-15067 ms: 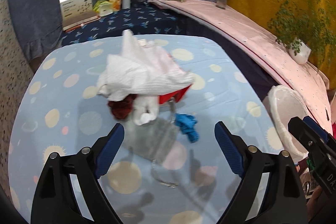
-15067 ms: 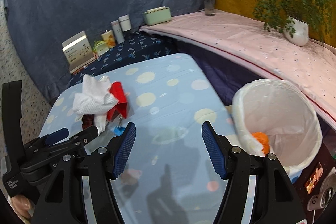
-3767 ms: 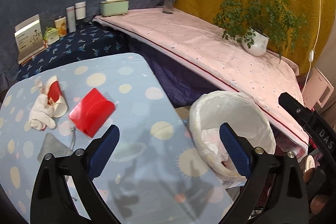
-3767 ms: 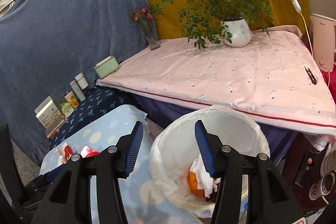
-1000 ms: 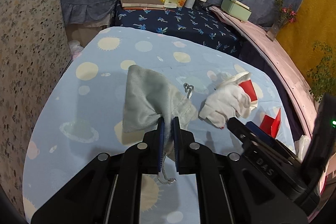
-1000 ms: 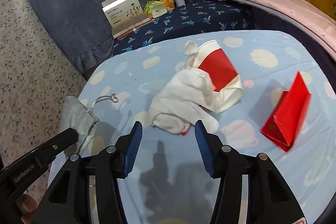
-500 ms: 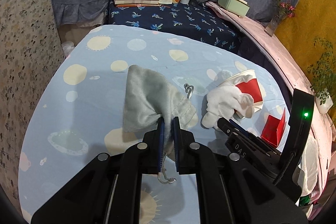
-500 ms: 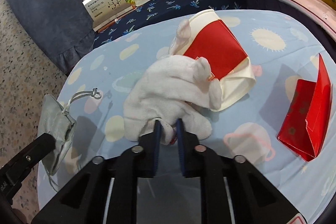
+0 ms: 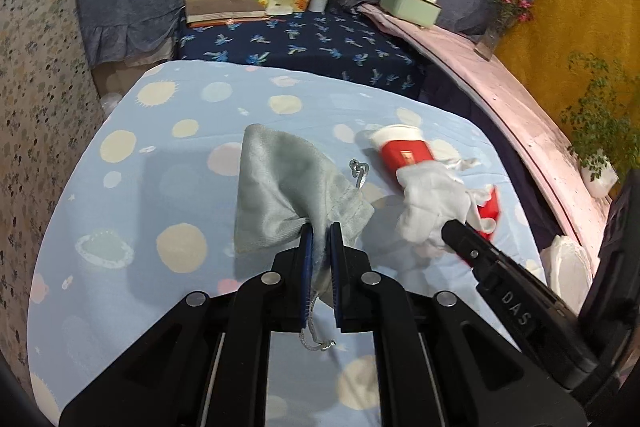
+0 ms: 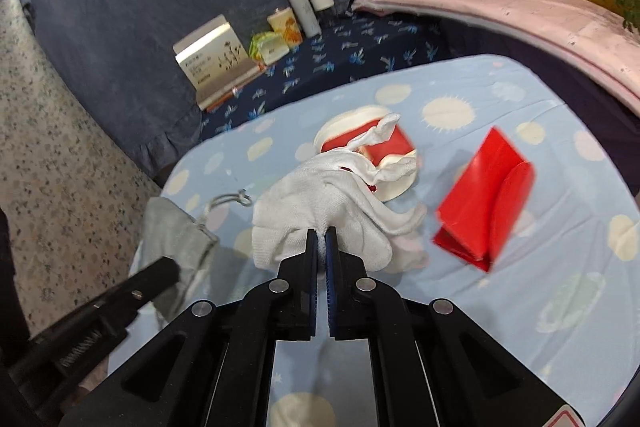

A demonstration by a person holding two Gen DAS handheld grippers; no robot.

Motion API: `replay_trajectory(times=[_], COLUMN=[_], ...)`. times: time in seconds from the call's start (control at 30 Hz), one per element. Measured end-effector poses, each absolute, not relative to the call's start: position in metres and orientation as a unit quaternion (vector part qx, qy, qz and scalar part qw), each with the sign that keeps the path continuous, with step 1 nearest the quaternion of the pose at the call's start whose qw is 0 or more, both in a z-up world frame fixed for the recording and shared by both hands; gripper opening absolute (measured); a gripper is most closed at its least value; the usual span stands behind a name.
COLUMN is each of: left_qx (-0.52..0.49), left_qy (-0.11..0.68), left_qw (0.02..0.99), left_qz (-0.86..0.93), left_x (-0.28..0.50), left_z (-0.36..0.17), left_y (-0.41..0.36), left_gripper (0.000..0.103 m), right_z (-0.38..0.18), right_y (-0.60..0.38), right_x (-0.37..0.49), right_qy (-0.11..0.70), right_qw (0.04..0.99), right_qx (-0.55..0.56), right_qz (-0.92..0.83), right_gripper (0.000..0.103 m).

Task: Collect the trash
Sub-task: 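Carry pouch and glove over the wastebasket and open both grippers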

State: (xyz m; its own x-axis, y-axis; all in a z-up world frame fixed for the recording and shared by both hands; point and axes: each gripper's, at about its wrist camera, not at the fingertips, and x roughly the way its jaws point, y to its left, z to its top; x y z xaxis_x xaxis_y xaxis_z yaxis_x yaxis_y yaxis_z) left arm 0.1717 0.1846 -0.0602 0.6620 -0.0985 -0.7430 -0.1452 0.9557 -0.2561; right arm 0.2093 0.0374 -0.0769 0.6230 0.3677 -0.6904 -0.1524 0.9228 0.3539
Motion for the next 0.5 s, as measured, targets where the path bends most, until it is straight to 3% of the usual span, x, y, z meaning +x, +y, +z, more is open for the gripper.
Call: replay_trajectory(times=[0.5], left_qx=[-0.1], left_qy=[0.376], left_qw=[0.916], left_qz=[-0.095], left_x=[0.154], left_z=[-0.002], left_y=[0.061], left_gripper=[0.008], right_z=[0.003], right_y=[-0.101], right_x=[0.154], right_qy=[0.304], right_qw=[0.934], right_qx=[0.174], right_qz=[0.07], right_gripper=[0.004])
